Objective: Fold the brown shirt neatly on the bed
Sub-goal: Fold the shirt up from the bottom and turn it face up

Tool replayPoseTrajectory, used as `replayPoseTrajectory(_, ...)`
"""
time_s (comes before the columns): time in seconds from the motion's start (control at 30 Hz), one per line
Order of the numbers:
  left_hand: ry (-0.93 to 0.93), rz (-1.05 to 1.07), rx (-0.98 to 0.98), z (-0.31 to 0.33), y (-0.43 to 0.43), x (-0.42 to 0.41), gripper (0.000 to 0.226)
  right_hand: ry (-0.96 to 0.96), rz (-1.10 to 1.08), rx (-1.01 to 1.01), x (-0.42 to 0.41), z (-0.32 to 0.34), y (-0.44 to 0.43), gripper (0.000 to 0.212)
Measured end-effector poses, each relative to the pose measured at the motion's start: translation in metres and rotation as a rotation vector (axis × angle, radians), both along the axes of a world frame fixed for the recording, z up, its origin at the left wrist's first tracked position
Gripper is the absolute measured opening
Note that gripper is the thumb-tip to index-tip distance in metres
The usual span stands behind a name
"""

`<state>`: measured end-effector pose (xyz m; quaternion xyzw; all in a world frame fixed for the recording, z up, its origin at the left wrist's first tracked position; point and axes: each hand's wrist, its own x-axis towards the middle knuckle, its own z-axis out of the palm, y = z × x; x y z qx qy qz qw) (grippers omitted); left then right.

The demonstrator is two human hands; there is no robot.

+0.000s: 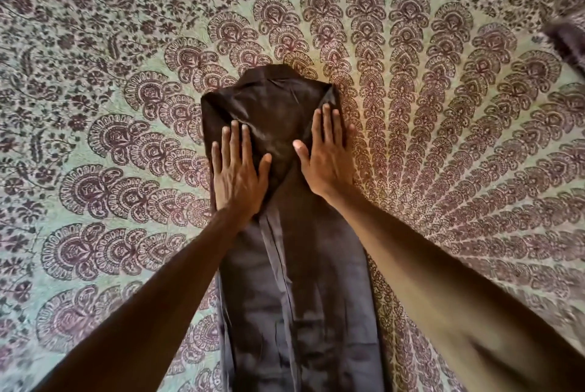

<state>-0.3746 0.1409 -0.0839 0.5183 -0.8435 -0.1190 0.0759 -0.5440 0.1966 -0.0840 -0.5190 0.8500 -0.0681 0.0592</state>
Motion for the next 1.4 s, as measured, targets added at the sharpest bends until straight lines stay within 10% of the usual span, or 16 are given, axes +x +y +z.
replayPoseTrajectory(0.73, 0.034, 0.132, -0.003, 0.007, 0.055, 0.019, 0.058, 0.008, -0.009, 0.07, 0.013, 0.008, 0.043, 0.081)
replayPoseTrajectory(1.1, -0.079, -0.175, 0.044, -0.001, 0.053, 0.009, 0.062, -0.143, 0.042, 0.283, -0.056, 0.026, -0.043, 0.078)
replayPoseTrajectory(1.4, 0.04, -0.179, 0.165, 0.018, 0.057, 0.015, 0.062, -0.154, -0.039, 0.021, 0.005, 0.045, 0.06, 0.069)
